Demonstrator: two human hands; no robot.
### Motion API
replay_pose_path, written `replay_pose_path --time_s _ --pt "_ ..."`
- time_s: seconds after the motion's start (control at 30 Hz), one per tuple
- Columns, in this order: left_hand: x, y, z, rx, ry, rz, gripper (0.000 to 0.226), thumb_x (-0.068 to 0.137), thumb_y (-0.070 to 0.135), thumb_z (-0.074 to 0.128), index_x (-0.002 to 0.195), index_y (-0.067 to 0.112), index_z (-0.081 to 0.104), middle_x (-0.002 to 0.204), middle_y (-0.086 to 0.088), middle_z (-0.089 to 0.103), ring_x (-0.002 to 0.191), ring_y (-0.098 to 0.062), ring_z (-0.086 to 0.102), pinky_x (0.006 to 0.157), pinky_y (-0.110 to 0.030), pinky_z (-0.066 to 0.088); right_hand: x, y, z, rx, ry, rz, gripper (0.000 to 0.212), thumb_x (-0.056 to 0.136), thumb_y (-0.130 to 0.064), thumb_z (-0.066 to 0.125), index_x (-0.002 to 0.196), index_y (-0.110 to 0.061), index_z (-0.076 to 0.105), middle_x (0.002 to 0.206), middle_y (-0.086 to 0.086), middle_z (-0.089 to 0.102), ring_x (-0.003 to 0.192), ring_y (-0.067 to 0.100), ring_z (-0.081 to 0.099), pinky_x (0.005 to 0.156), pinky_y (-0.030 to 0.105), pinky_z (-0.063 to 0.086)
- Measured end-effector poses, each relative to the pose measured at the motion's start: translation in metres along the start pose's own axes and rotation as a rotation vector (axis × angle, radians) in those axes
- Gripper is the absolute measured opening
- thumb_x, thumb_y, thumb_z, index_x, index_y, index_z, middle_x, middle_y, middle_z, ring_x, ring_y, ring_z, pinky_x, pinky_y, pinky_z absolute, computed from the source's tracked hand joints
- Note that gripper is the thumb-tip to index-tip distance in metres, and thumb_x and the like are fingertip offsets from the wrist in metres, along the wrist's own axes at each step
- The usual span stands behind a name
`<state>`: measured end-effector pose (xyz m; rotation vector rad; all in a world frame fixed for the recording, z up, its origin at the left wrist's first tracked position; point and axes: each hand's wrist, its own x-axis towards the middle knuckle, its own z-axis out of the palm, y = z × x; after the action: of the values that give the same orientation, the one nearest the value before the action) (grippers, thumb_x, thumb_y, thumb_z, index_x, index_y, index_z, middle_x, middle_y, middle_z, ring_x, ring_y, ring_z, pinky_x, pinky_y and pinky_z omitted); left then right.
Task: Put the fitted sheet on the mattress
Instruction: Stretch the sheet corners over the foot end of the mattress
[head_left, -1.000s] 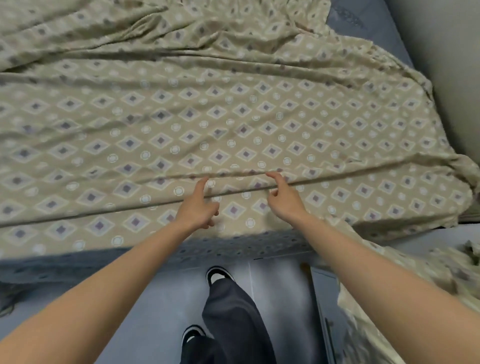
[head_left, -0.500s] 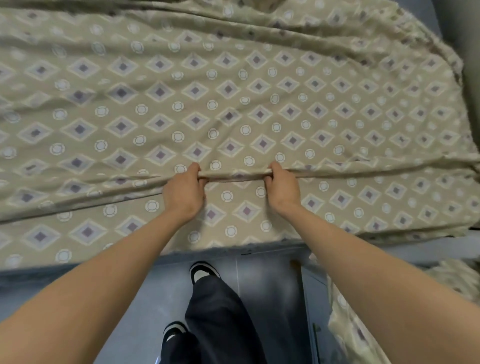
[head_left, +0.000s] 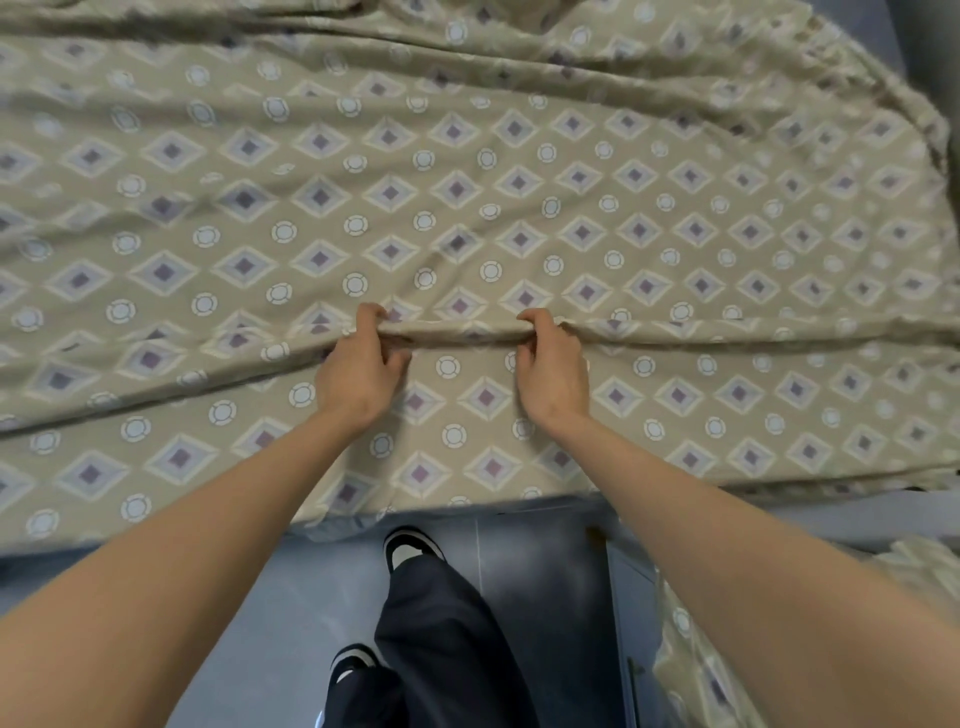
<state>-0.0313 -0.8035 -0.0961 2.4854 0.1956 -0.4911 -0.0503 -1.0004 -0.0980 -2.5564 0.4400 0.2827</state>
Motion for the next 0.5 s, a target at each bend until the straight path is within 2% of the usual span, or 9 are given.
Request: replay_pose_path --time_s 0.07,0.13,0.2,0.37,0.5 --pt "-0.007 -0.006 -0.003 0.014 -0.014 -0.031 0.059 0.091 0.026 0.057 0.140 0.021 0.025 0.080 -0.005 0.061 0.077 -0.028 0.058 0.067 -0.037 0.047 -0.008 -0.003 0.002 -0.005 -0.009 -0.059 0.042 0.095 -0.011 0.041 0.133 -0.029 0.039 0.095 0.003 0.060 0.094 0.024 0.053 0.078 0.043 0.049" --pt "-0.014 -0.017 -0.011 0.038 0.007 -0.049 0.069 0.091 0.025 0.057 0.146 0.024 0.015 0.080 -0.003 0.060 0.074 -0.025 0.056 0.065 -0.037 0.047 -0.016 -0.012 0.003 0.082 -0.062 -0.101 0.049 0.096 -0.010 0.039 0.138 -0.035 0.031 0.085 0.001 0.058 0.083 0.022 0.054 0.068 0.039 0.048" --pt "-0.023 -0.030 -0.022 0.037 0.020 -0.071 0.068 0.091 0.024 0.056 0.146 0.027 0.015 0.081 -0.002 0.062 0.074 -0.025 0.059 0.064 -0.038 0.050 -0.024 -0.024 0.005 0.136 -0.112 -0.142 0.051 0.096 -0.011 0.039 0.139 -0.037 0.026 0.083 0.001 0.059 0.081 0.020 0.054 0.066 0.039 0.049" --pt "-0.049 -0.072 -0.068 0.032 0.065 -0.158 0.060 0.093 0.026 0.054 0.145 0.026 0.023 0.094 -0.006 0.066 0.083 -0.030 0.062 0.068 -0.041 0.051 -0.047 -0.071 0.015 0.187 -0.220 -0.222 0.049 0.096 -0.012 0.043 0.139 -0.032 0.031 0.083 -0.002 0.059 0.081 0.018 0.057 0.070 0.043 0.052" --pt "-0.067 -0.111 -0.105 0.025 0.082 -0.266 0.060 0.094 0.028 0.053 0.146 0.025 0.023 0.099 -0.008 0.067 0.090 -0.032 0.062 0.074 -0.042 0.050 -0.062 -0.113 0.028 0.155 -0.317 -0.285 0.046 0.097 -0.016 0.042 0.140 -0.029 0.032 0.084 0.000 0.062 0.081 0.022 0.060 0.067 0.042 0.052"
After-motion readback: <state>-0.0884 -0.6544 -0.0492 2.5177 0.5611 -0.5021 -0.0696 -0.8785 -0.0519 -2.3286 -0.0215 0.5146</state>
